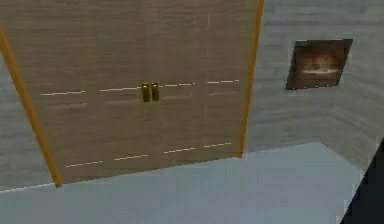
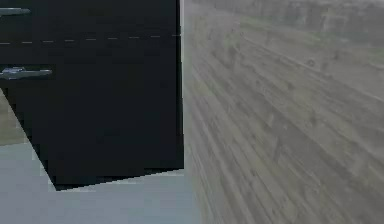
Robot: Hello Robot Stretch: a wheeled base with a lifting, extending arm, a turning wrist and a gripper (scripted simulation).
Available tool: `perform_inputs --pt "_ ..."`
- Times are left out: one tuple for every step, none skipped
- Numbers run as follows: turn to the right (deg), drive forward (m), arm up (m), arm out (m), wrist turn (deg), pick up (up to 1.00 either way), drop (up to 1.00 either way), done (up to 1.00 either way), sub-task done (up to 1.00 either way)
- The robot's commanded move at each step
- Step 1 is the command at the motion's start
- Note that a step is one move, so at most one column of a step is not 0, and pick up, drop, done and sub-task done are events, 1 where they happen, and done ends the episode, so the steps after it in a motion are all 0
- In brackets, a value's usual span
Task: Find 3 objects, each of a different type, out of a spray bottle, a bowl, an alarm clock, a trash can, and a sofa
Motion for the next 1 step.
perform_inputs --pt "-12.0 0.00 0.00 0.00 0.0 0.00 0.00 0.00 0.00"
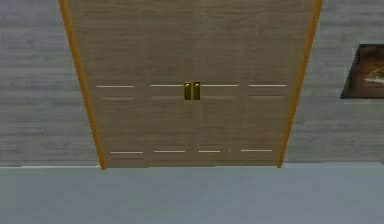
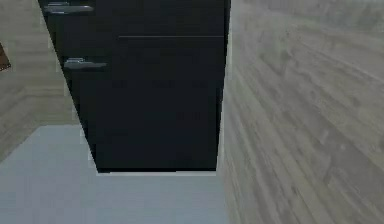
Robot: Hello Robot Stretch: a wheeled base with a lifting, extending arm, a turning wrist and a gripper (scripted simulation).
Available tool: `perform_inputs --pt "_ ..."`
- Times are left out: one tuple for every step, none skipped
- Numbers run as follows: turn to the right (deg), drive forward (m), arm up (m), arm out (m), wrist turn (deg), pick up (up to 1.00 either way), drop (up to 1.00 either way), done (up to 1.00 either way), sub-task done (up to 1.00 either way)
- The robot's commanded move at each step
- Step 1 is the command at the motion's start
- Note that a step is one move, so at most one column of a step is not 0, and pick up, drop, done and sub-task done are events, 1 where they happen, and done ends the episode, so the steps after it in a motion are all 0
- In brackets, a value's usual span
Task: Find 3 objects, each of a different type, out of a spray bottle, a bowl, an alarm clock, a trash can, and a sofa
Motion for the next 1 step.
perform_inputs --pt "0.0 0.30 0.00 0.00 0.0 0.00 0.00 0.00 0.00"
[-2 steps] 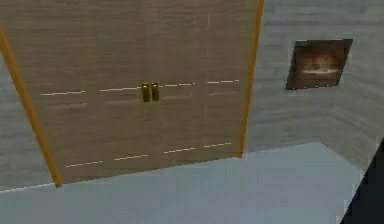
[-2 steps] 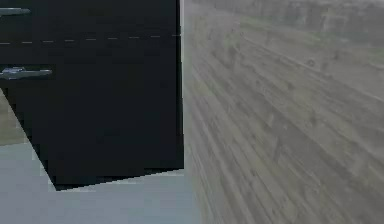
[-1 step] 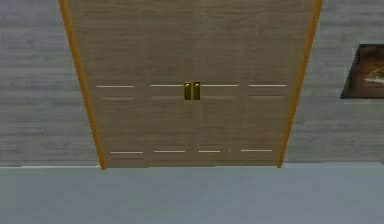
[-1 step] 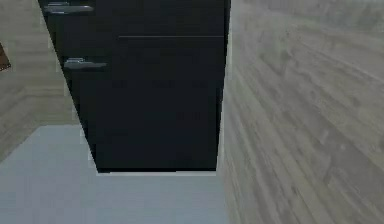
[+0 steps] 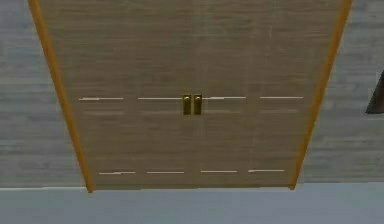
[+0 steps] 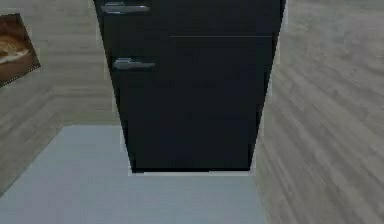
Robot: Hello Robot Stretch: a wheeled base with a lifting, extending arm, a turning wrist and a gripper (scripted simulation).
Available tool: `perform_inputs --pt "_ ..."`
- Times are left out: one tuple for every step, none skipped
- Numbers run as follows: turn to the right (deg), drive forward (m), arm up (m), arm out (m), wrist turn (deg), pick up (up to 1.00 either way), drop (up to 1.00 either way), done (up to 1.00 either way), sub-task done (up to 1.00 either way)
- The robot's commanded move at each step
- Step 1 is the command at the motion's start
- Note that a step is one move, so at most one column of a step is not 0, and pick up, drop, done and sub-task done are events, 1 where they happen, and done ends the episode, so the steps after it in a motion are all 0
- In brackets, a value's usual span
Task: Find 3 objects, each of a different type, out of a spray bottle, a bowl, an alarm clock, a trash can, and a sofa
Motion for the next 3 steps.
perform_inputs --pt "-45.0 0.00 0.00 0.00 0.0 0.00 0.00 0.00 0.00" --pt "-45.0 0.00 0.00 0.00 0.0 0.00 0.00 0.00 0.00" --pt "0.0 1.00 0.00 0.00 0.0 0.00 0.00 0.00 0.00"
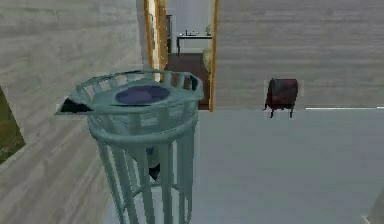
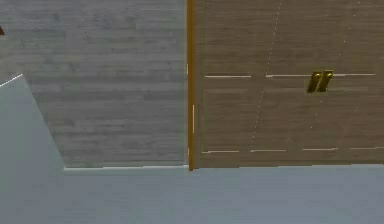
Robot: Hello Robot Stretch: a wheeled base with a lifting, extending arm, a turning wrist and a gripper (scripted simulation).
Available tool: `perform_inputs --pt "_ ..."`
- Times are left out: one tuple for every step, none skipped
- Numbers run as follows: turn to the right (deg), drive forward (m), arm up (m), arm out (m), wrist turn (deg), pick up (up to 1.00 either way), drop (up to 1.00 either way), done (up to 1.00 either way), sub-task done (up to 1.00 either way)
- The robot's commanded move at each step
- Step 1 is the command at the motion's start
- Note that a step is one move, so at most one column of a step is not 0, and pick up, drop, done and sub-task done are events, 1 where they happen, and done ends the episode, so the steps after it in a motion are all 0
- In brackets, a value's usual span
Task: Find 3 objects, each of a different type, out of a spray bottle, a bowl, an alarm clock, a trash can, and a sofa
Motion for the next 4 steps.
perform_inputs --pt "-12.0 0.00 0.00 0.00 0.0 0.00 0.00 0.00 0.00" --pt "0.0 0.00 0.00 0.00 0.0 0.00 0.00 0.00 1.00" --pt "45.0 0.00 0.00 0.00 0.0 0.00 0.00 0.00 0.00" --pt "9.0 0.00 0.00 0.00 0.0 0.00 0.00 0.00 0.00"
